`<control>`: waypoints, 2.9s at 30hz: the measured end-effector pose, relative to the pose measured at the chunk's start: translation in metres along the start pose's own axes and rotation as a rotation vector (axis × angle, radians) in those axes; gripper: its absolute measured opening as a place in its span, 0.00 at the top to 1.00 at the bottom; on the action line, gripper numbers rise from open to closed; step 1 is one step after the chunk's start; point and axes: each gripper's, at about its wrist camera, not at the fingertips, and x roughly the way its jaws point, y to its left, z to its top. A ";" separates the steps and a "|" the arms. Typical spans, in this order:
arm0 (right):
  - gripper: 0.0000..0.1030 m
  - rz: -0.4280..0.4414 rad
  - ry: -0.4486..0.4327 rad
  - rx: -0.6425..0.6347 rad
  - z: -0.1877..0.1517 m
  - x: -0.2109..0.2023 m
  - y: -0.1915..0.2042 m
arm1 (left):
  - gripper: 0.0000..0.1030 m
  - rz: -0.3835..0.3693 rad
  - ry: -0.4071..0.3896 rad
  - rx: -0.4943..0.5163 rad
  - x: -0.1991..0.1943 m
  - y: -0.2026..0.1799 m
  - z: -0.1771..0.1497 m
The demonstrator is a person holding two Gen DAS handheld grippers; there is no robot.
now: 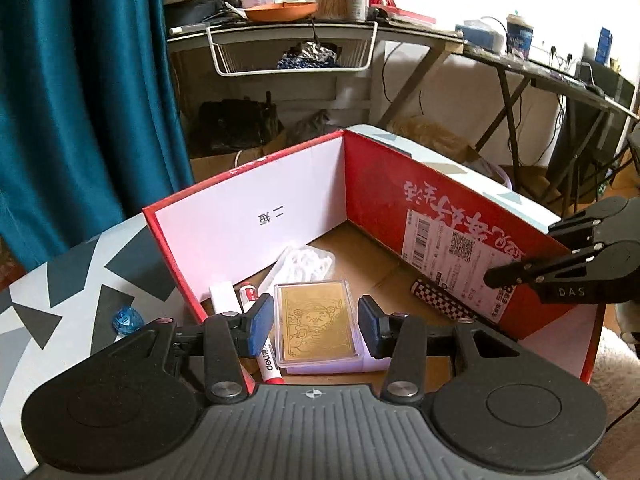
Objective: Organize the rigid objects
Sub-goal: 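Carry the gold card into the red box and open the left gripper, then move the left gripper back to the black key, then close the left gripper on the black key's ring and lift it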
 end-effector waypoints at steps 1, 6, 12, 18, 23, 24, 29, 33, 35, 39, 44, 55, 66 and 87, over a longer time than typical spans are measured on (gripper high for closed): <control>0.88 0.000 0.000 0.000 0.000 0.000 0.000 | 0.49 -0.003 -0.008 -0.010 -0.002 0.003 0.001; 0.88 0.000 0.000 0.000 0.000 0.000 0.000 | 0.36 -0.018 -0.092 -0.119 -0.023 0.032 0.007; 0.88 0.001 -0.001 0.001 0.000 0.000 -0.001 | 0.38 0.124 -0.138 -0.254 -0.041 0.076 0.005; 0.88 0.000 0.000 -0.001 -0.001 0.000 -0.001 | 0.61 0.234 -0.048 -0.354 -0.017 0.098 -0.022; 0.88 -0.001 0.002 -0.007 0.000 0.000 0.000 | 0.64 0.199 0.027 -0.446 0.017 0.105 -0.041; 0.88 -0.001 0.002 -0.007 0.000 0.000 0.000 | 0.64 0.183 0.036 -0.465 0.023 0.108 -0.045; 0.88 0.007 -0.002 0.002 -0.001 -0.001 -0.002 | 0.64 0.154 0.071 -0.505 0.052 0.113 -0.056; 0.88 0.009 0.000 -0.006 0.000 -0.001 -0.001 | 0.67 0.163 0.108 -0.418 0.063 0.107 -0.060; 0.88 0.009 0.000 -0.009 0.000 0.000 -0.001 | 0.67 0.171 0.099 -0.386 0.061 0.103 -0.062; 0.88 0.007 0.000 -0.010 0.000 0.001 -0.001 | 0.69 0.207 0.121 -0.285 0.061 0.094 -0.059; 0.88 0.006 0.000 -0.011 0.000 0.002 -0.001 | 0.73 0.237 0.145 -0.229 0.057 0.084 -0.059; 0.88 0.012 -0.005 -0.004 -0.001 0.001 -0.002 | 0.73 0.273 0.152 -0.259 0.018 0.087 -0.086; 0.88 0.016 -0.007 -0.001 -0.002 -0.001 -0.003 | 0.69 0.264 0.115 -0.259 0.018 0.089 -0.083; 0.87 0.016 -0.008 -0.005 -0.001 -0.001 -0.002 | 0.91 0.246 0.089 -0.224 0.033 0.087 -0.079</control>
